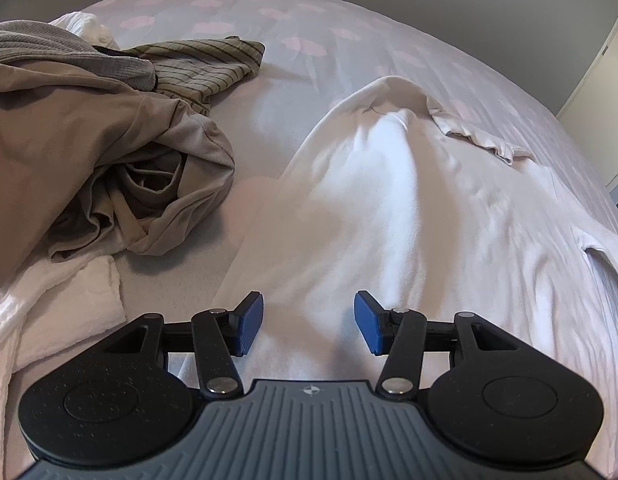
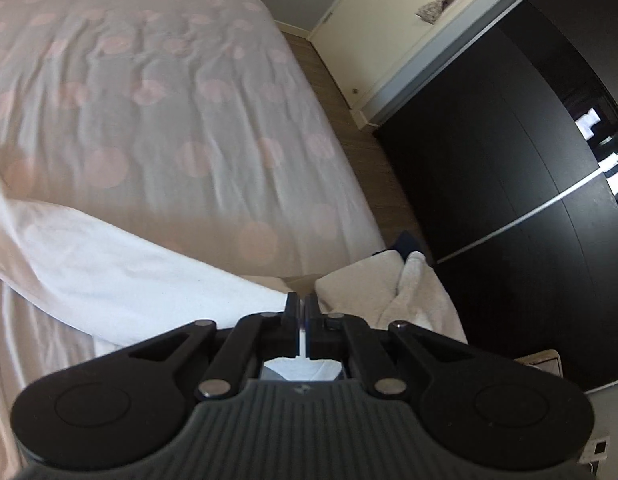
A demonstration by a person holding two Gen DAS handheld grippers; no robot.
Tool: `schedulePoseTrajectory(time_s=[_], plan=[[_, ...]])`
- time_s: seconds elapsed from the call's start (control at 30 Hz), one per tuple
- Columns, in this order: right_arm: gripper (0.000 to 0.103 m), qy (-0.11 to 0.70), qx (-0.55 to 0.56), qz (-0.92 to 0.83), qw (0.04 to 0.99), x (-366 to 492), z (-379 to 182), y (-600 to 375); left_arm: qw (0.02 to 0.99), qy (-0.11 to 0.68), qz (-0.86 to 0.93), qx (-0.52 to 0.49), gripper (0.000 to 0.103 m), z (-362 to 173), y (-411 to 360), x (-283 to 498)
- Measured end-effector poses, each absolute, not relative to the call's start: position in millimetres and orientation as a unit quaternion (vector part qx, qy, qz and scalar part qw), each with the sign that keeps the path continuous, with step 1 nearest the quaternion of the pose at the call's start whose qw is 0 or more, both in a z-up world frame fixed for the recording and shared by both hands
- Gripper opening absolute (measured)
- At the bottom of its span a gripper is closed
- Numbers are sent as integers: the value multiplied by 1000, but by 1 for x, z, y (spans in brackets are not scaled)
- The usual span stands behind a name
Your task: Fold clothes
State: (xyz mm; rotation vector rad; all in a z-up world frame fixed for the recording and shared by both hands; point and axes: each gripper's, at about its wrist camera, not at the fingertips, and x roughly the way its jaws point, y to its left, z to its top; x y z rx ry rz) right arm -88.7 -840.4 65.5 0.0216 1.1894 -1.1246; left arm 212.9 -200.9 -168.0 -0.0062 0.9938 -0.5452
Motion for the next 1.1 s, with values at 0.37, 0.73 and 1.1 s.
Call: schedulePoseTrajectory(time_s=[0.37,0.73,1.1], plan=[[2,548,34,-502,668,-89,-9,-883,849,461,-258,11,48,-173,-210,220],[2,441,113,-360,814,-65,-48,-756,859,457,-230,0,48,-165,-191,214],[3,320,230,-262,881,-52,-117,-612,840,516,-165,-37,48,-159,-156,216]])
